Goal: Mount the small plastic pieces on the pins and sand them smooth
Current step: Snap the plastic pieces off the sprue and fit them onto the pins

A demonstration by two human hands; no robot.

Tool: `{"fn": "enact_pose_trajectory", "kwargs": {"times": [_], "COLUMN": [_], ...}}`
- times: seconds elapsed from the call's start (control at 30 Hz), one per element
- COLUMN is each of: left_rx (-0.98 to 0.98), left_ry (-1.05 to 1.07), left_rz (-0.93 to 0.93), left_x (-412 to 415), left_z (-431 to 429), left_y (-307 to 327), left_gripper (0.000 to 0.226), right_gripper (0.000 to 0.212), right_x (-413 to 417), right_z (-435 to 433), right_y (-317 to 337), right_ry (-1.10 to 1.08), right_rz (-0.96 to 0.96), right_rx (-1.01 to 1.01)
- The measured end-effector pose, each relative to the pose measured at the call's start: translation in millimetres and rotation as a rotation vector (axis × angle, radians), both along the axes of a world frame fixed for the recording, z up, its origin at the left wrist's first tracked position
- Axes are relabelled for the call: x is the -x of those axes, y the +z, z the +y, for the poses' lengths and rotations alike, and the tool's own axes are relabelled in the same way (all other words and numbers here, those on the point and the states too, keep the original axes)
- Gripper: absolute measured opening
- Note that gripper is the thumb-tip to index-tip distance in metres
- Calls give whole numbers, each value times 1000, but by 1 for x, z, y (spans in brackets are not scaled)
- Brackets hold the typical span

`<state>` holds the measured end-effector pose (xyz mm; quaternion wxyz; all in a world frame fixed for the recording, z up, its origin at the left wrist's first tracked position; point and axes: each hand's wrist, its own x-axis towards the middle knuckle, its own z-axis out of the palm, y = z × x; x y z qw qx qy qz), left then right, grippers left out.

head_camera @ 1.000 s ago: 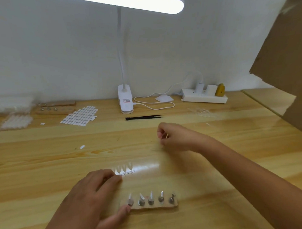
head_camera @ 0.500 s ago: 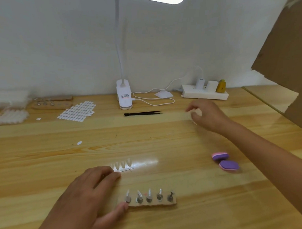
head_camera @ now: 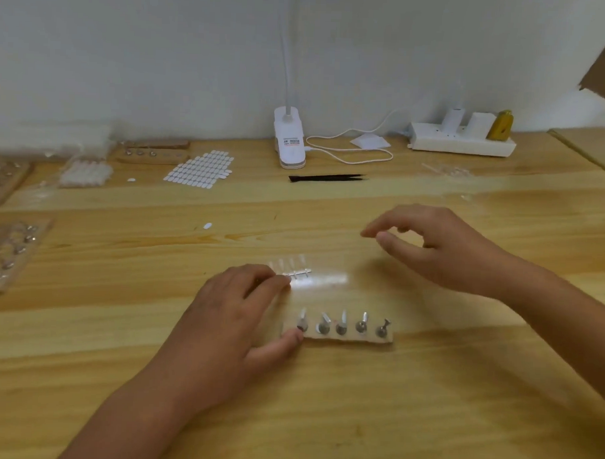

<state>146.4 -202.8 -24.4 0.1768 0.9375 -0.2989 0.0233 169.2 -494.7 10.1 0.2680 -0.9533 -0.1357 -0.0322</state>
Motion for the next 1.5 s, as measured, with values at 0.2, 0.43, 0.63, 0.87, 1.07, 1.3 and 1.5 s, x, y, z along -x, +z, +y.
{"fn": "enact_pose_trajectory", "kwargs": {"times": [0.2, 0.43, 0.63, 0.87, 1.07, 1.3, 1.5], "left_rx": [92, 331, 408, 478, 498, 521, 475], "left_ry": [-25, -109, -150, -26, -41, -70, -96], "left_rz": [-7, -9, -96, -6, 160, 227, 194], "left_x": [2, 3, 7, 7, 4, 1, 1], "left_z": [1, -10, -21, -30, -32, -33, -32], "left_y": [-2, -1, 0, 3, -2, -6, -6], "left_gripper": [55, 37, 27, 31, 15, 13, 9], "right_gripper": [24, 7, 7, 20, 14, 13, 13], "right_x": [60, 65, 67, 71, 71, 69, 70], "right_z": [45, 57, 56, 59, 58, 57, 56], "right_y": [-2, -19, -23, -24, -25, -28, -28], "right_ry": [161, 125, 103, 52, 71, 72, 72], "right_rz": [-51, -195, -169, -191, -192, -207, -184], "right_rx": [-51, -70, -145, -139, -136, -148, -155]}}
